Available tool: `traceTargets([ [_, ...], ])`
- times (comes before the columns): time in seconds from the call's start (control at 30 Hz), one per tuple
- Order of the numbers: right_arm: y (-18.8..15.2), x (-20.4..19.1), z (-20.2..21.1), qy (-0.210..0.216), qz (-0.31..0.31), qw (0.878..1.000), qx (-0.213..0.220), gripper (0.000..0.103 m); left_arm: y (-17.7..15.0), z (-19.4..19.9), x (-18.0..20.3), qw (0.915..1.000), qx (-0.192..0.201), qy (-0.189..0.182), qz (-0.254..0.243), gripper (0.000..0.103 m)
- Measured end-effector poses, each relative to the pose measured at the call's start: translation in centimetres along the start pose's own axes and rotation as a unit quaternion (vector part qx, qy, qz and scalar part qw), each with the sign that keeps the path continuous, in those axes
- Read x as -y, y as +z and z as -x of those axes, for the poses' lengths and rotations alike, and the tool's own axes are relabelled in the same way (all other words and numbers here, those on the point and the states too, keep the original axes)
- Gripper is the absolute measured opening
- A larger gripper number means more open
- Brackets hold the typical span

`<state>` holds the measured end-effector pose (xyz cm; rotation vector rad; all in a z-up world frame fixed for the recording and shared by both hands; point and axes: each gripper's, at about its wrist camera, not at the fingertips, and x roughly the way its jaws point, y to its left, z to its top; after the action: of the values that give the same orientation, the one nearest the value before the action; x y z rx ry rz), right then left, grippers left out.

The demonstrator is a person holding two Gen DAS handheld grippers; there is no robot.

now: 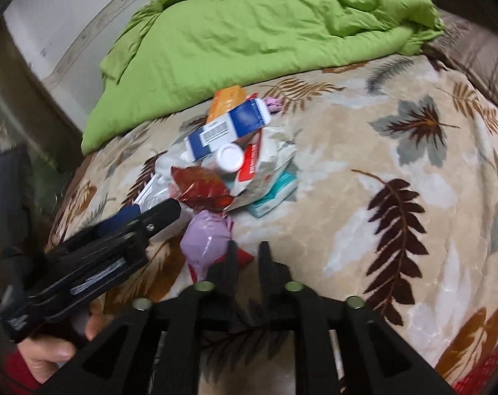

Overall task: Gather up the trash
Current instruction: 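Grasp the clear plastic bag with the left tool while the right tool grasps the pink bag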

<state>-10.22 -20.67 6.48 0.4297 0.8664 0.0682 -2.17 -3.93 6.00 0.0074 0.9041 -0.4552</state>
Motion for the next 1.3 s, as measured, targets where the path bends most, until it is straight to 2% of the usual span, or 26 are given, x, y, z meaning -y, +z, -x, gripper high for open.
traceTargets([
  [0.07,0.1,-0.1,0.2,-0.002,0.001,1.000,0.010,0.040,-0.1,-0.1,-1.2,0.9991,0.003,-0.031,0.027,0.029],
  [0.23,0.0,-0.8,-0.6,0.008,0.018,1.000,-0.007,0.051,-0.8,1.3,-2.3,0.9982,0.012,-0.038,0.044,0.026],
  [0.37,-0.5,-1.8,-1.2,0.010,0.049,0.999,-0.018,0.052,-1.7,3.9,-3.4,0.9976,0.023,-0.028,0.059,0.026],
  [0.5,-0.6,-2.7,-2.7,0.007,0.070,0.997,-0.040,0.064,-2.3,6.2,-4.1,0.9970,0.042,-0.024,0.060,0.026],
  [0.63,-0.3,-2.9,-5.0,0.010,0.067,0.995,-0.068,0.066,-2.8,6.4,-4.7,0.9974,0.038,-0.007,0.061,0.026],
  [0.7,-0.2,-2.9,-6.1,0.007,0.065,0.994,-0.083,0.066,-3.0,5.8,-5.0,0.9971,0.030,-0.010,0.070,0.026],
  [0.87,-0.5,-4.2,-7.2,-0.017,0.103,0.991,-0.079,0.064,-3.5,4.3,-5.6,0.9961,0.012,-0.007,0.087,0.027],
  [0.9,-0.5,-4.2,-7.2,-0.018,0.106,0.991,-0.078,0.053,-3.6,4.2,-5.6,0.9960,0.011,-0.004,0.089,0.028],
  [0.93,-0.5,-4.2,-7.1,-0.015,0.106,0.991,-0.076,0.047,-3.6,3.9,-5.6,0.9958,0.009,-0.007,0.091,0.029],
  [1.0,-0.4,-4.0,-6.9,-0.011,0.103,0.992,-0.073,0.038,-3.6,3.3,-5.6,0.9959,-0.002,-0.006,0.090,0.032],
  [1.03,-0.5,-4.0,-6.7,-0.007,0.102,0.992,-0.070,0.036,-3.7,2.9,-5.7,0.9957,-0.010,0.002,0.092,0.036],
  [1.2,-0.4,-4.2,-5.0,0.008,0.096,0.995,-0.039,0.034,-3.7,2.0,-5.6,0.9959,-0.022,0.005,0.087,0.035],
  [1.3,-0.7,-4.2,-3.0,0.018,0.094,0.995,-0.005,0.034,-3.8,2.3,-5.0,0.9974,-0.014,0.020,0.068,0.030],
])
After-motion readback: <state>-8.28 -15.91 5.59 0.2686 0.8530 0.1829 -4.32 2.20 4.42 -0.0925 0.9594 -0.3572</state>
